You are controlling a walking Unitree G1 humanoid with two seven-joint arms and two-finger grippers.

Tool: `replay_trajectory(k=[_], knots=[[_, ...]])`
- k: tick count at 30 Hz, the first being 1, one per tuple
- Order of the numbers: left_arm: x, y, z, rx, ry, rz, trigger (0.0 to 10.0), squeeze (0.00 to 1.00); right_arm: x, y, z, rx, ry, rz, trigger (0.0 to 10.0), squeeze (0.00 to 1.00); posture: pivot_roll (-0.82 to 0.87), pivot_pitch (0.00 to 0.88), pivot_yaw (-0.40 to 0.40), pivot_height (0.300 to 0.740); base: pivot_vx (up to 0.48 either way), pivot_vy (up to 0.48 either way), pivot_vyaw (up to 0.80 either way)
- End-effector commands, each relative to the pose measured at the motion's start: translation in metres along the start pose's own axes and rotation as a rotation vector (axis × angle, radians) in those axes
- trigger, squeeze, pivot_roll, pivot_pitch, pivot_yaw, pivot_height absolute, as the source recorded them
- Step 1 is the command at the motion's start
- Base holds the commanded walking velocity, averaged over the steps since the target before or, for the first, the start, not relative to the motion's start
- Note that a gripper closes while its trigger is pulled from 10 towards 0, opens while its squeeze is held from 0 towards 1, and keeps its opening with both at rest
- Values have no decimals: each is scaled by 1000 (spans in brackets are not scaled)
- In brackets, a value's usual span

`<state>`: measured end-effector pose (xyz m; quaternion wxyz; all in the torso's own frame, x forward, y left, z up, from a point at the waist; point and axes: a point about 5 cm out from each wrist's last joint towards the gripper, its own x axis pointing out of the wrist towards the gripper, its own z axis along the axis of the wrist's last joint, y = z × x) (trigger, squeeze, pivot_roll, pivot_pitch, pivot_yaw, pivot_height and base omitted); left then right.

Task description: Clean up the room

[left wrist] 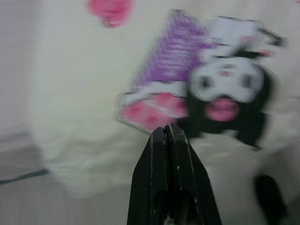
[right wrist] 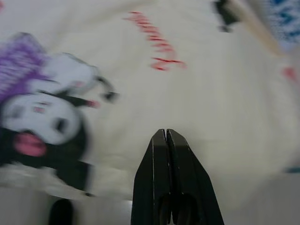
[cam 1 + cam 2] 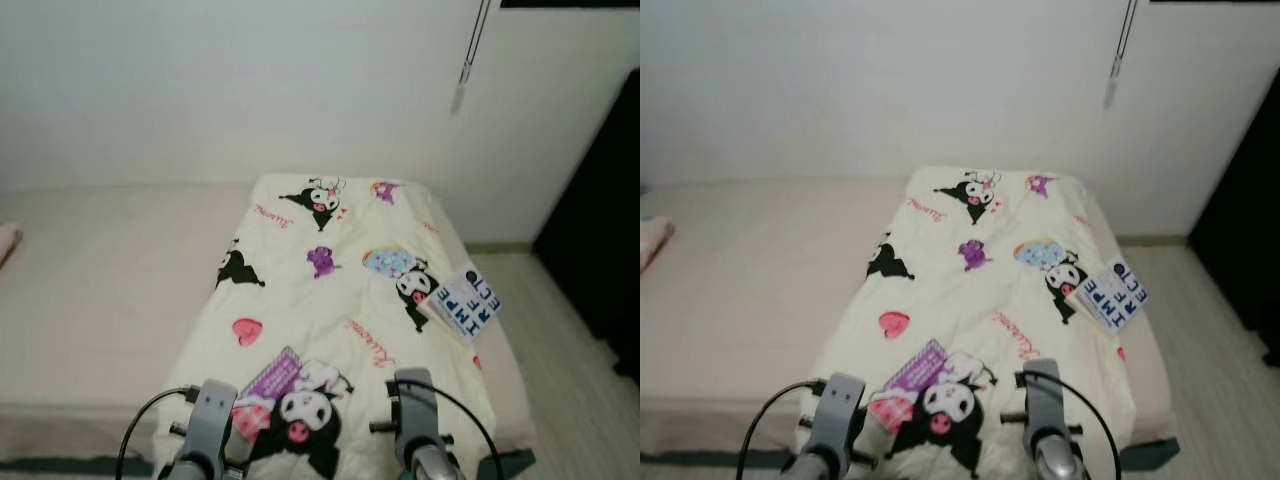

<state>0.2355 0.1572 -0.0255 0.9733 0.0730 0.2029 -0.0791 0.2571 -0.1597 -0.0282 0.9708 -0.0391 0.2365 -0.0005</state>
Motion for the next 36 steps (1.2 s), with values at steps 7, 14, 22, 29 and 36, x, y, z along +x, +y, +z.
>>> replay_trajectory(k=[7, 14, 22, 29, 36], knots=[[-1, 2, -2, -3, 14, 1, 10000, 0, 0, 4, 0, 1, 5, 10, 10000, 0, -11, 112, 8, 740, 0, -361, 0], [0, 2, -2, -2, 15, -3, 10000, 0, 0, 5, 0, 0, 1, 14, 10000, 0, -10, 114, 10, 740, 0, -358, 0], [0, 2, -2, -1, 14, -6, 10000, 0, 0, 6, 0, -1, -1, 18, 10000, 0, -9, 115, 12, 740, 0, -354, 0], [-1, 2, -2, 0, 14, -8, 10000, 0, 0, 7, 0, 1, 0, 24, 10000, 0, -9, 116, 12, 740, 0, -353, 0], [-1, 1, -2, 1, 13, -12, 10000, 0, -1, 9, 0, -12, -5, 39, 10000, 0, -9, 118, 13, 740, 0, -352, 0]])
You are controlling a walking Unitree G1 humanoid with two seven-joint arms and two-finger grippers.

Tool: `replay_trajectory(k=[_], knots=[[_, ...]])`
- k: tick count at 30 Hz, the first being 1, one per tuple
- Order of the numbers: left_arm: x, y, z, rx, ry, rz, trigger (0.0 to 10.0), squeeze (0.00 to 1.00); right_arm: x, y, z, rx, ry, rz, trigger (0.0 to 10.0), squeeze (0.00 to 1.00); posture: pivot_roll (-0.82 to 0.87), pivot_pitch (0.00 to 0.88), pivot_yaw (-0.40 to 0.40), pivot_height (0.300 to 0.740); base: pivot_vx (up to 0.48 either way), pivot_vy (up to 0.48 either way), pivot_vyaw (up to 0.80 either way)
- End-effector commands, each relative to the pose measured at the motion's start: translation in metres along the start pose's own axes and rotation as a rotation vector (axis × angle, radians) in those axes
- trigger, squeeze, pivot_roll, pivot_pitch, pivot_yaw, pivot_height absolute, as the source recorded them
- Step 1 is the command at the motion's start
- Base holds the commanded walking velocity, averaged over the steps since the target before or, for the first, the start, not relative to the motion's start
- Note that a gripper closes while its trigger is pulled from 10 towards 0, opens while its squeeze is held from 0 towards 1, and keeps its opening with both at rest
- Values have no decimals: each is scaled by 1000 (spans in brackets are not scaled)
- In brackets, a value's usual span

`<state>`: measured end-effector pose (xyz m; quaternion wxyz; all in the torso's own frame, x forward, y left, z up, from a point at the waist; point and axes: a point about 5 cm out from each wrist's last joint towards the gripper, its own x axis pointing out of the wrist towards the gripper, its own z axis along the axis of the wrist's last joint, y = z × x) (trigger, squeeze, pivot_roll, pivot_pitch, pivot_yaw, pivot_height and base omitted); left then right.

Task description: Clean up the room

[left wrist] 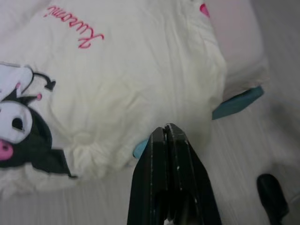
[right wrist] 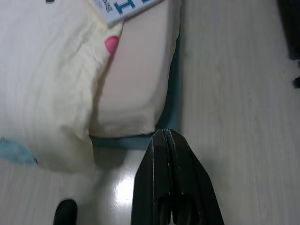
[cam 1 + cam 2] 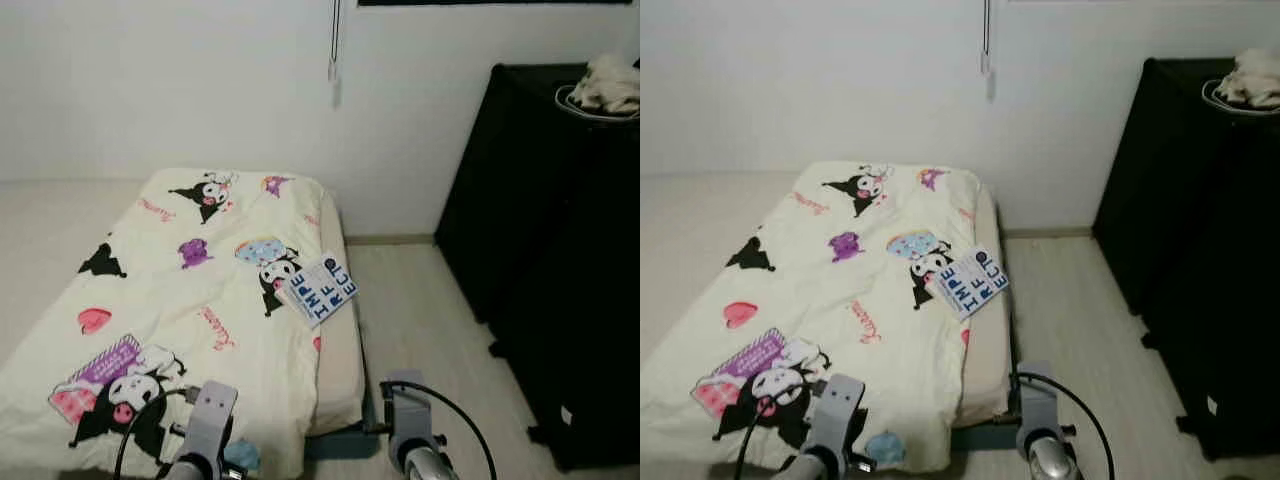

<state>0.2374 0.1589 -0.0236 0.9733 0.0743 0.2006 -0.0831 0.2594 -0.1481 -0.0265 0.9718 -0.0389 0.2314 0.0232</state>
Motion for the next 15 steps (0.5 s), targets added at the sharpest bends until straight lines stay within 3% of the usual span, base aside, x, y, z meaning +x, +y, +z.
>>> replay_trajectory(k=[1, 4, 15], knots=[[-2, -1, -4, -3, 18, -5, 10000, 0, -2, -2, -4, -1, 8, -6, 10000, 0, -9, 118, 13, 740, 0, -352, 0], [-2, -1, -4, -3, 17, -6, 10000, 0, -2, -2, -4, -3, 7, -2, 10000, 0, -10, 119, 13, 740, 0, -352, 421], [-3, 0, -5, -4, 17, -3, 10000, 0, -3, 0, -5, -15, 7, 8, 10000, 0, -9, 118, 11, 740, 0, -353, 800]])
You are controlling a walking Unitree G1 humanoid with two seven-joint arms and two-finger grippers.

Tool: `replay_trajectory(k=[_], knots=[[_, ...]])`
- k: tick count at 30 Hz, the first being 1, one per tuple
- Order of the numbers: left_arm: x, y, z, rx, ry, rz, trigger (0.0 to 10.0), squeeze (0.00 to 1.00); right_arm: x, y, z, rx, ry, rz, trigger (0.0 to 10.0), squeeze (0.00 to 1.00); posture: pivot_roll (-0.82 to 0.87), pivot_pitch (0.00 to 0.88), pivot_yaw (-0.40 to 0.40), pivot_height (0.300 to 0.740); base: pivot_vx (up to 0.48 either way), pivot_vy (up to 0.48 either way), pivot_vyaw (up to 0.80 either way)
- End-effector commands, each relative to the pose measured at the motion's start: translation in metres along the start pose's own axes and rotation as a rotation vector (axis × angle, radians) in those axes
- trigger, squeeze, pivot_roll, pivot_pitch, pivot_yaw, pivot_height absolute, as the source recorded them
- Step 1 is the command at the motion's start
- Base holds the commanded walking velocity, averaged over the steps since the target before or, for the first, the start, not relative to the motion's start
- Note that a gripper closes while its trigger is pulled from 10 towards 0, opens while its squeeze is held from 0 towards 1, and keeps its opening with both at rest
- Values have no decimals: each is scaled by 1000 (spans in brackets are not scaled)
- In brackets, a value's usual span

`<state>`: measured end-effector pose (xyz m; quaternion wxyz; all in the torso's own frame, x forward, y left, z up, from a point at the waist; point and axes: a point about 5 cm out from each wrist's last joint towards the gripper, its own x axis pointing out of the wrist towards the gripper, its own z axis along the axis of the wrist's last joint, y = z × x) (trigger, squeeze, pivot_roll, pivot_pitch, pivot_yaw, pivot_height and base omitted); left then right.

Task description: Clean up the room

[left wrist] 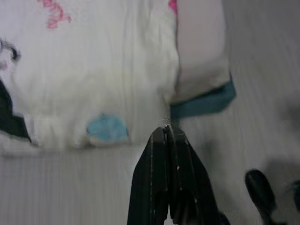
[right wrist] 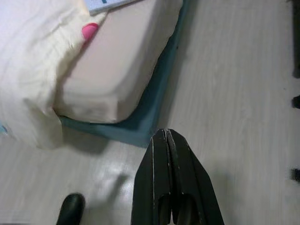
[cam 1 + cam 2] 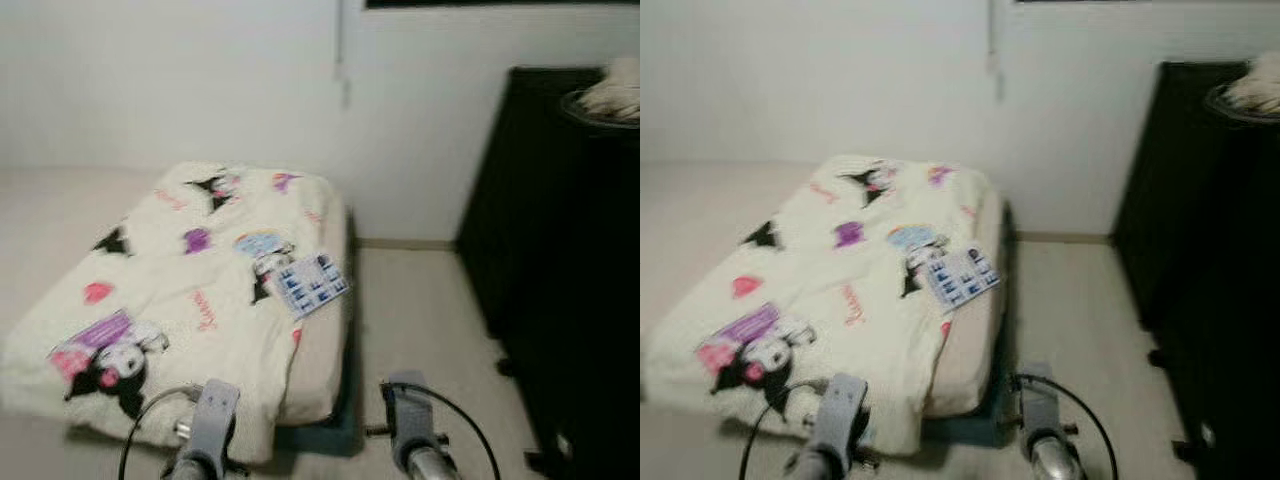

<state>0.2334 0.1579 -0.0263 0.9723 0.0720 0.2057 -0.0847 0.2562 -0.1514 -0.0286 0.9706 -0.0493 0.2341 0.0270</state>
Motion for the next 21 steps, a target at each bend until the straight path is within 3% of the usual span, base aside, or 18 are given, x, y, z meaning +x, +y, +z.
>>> replay_trajectory(k=[1, 21], knots=[[0, 2, -1, 1, 8, 2, 10000, 0, -1, 3, -1, 6, 2, 6, 10000, 0, -9, 118, 11, 740, 0, -352, 800], [-1, 4, -1, -1, 11, 14, 10000, 0, -1, 4, -2, 2, -1, 12, 10000, 0, -10, 126, 11, 740, 0, -351, 800]])
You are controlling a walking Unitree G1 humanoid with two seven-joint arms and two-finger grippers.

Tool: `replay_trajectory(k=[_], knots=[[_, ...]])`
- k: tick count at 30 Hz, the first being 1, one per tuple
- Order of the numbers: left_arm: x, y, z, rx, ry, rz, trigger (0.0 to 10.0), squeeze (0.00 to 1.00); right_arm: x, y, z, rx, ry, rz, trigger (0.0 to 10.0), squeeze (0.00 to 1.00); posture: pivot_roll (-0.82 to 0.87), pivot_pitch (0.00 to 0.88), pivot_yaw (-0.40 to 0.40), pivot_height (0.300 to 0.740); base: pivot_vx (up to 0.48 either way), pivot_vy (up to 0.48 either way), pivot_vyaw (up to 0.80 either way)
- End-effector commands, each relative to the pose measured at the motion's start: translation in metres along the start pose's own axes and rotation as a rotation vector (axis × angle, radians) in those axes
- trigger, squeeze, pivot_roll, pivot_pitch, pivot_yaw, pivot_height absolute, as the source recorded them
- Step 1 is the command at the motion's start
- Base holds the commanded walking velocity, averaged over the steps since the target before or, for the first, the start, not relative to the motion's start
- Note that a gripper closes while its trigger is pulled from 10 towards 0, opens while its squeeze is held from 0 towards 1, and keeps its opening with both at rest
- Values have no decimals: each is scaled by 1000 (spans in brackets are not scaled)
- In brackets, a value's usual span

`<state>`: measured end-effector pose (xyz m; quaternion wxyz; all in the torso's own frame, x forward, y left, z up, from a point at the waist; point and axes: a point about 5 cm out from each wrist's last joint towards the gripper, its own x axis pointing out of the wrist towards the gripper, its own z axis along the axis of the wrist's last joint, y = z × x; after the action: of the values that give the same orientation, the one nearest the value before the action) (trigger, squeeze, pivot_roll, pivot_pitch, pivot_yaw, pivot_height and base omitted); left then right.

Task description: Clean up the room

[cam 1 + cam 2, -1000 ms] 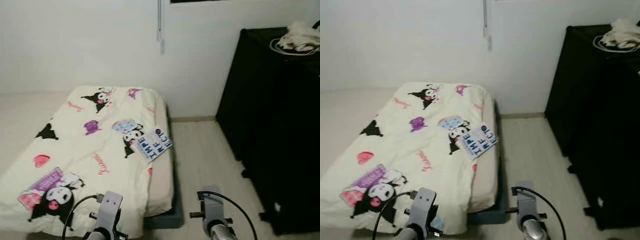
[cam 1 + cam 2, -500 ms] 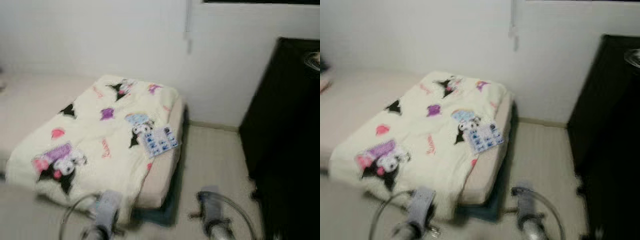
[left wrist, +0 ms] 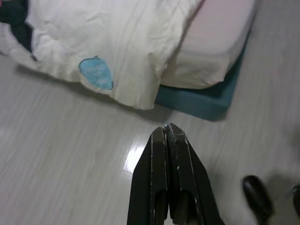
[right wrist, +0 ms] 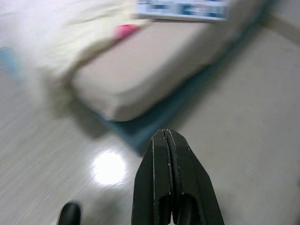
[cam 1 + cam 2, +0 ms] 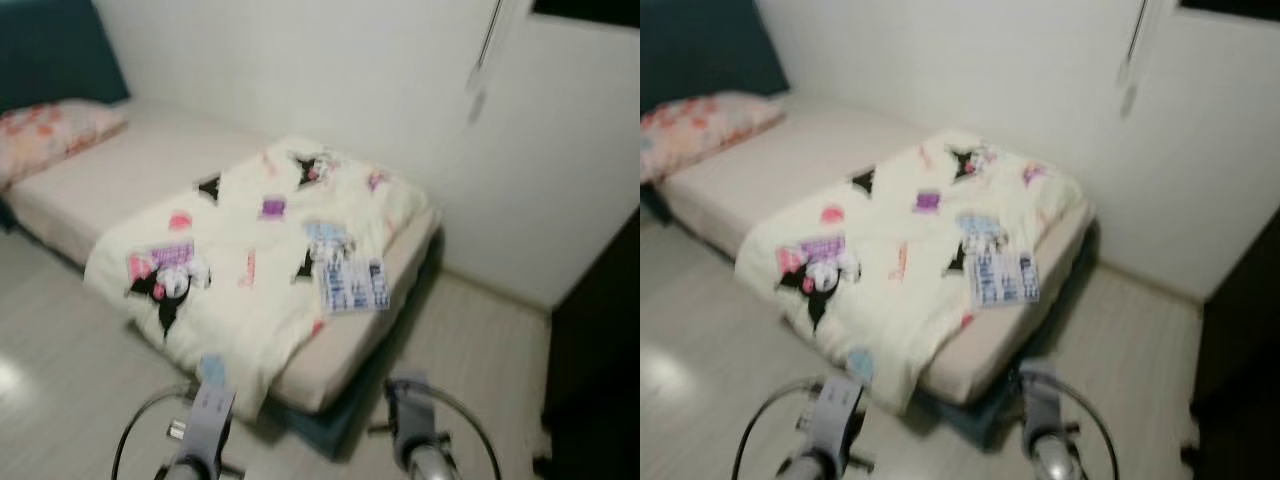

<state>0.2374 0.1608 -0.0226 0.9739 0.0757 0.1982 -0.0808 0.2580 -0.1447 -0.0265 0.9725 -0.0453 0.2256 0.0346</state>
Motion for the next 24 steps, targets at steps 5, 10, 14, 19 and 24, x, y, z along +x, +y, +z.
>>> replay_trajectory(k=[5, 10, 14, 19, 24], knots=[[-3, 0, -6, -11, 27, 7, 10000, 0, -2, -3, -5, -1, 18, -3, 10000, 0, -11, 127, 12, 740, 0, -349, 800], [-3, 0, -7, -12, 29, 10, 10000, 0, -3, -3, -6, 1, 18, -2, 10000, 0, -12, 130, 12, 740, 0, -347, 800], [-3, 0, -7, -13, 29, 12, 10000, 0, -3, -3, -6, 1, 19, -3, 10000, 0, -12, 131, 12, 740, 0, -345, 800], [-3, 0, -7, -14, 30, 12, 10000, 0, -3, -3, -6, 1, 19, -3, 10000, 0, -12, 131, 12, 740, 0, -345, 800], [-3, 5, -6, -25, 27, 40, 10000, 0, -8, -4, -13, 16, 18, -5, 10000, 0, -18, 140, 18, 740, 0, -69, 160]])
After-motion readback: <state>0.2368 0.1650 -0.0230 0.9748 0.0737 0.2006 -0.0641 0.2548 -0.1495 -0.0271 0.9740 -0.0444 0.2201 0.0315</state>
